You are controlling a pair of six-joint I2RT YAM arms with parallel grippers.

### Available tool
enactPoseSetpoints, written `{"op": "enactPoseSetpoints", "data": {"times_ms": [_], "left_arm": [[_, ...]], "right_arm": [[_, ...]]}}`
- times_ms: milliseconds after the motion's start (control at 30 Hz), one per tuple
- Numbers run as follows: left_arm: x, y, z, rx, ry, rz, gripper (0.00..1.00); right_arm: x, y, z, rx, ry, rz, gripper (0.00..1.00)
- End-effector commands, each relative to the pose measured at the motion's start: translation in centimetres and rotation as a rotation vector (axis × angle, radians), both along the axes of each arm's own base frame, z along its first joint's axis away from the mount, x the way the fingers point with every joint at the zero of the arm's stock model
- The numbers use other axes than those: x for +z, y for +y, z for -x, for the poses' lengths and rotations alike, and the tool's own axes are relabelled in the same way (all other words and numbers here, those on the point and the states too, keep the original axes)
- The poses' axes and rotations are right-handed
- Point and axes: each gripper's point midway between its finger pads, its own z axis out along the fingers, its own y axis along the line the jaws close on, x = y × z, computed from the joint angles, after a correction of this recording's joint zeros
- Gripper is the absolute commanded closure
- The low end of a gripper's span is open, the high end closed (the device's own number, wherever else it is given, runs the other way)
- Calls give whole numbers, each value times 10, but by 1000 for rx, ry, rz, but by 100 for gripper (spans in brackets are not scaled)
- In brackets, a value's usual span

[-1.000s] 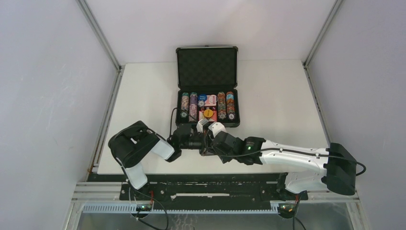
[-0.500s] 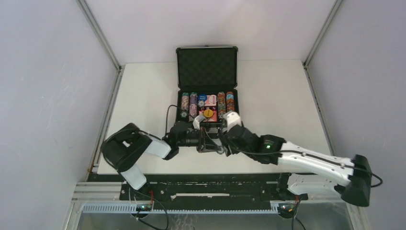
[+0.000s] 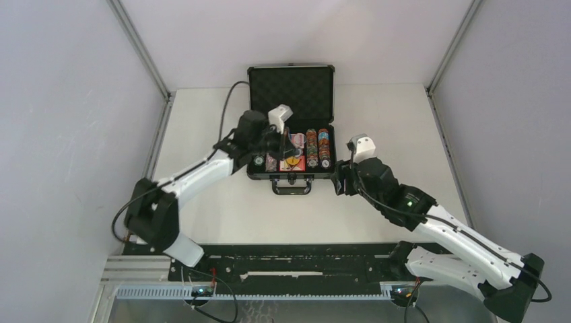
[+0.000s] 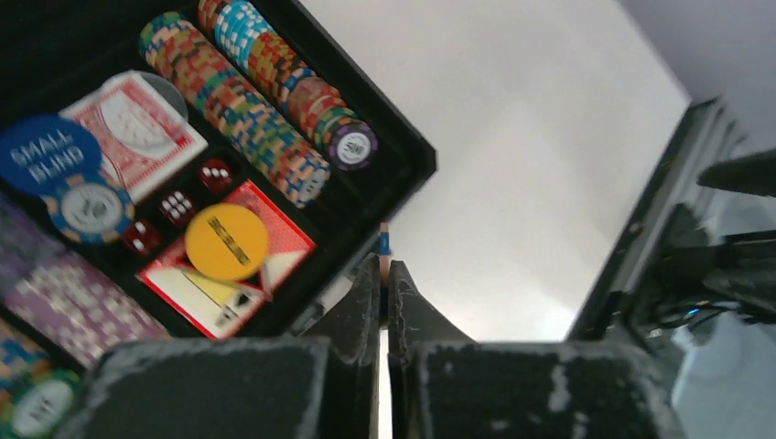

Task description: Pack up texas hold em set

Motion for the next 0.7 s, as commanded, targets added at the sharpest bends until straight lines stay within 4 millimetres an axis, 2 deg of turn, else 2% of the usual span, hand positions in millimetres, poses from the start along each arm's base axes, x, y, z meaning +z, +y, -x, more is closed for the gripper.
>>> {"op": "enactPoseSetpoints", "data": {"times_ms": [0,167,400,667], "left_arm": [[-21,-9,-13,-317,-129,-262,100],[-11,-38,-34,-431,-272,-314,100],[-39,-61,-50,-534,-335,-463,100],[-71,-73,-62,-580,-367,-491,100]], "right_arm": [[-2,13,-5,71,-17,16,36],[-8,9,-5,60,3,35,36],[-10,2,-7,30,-1,41,36],[-14,1,-10,32,4,46,36]]}}
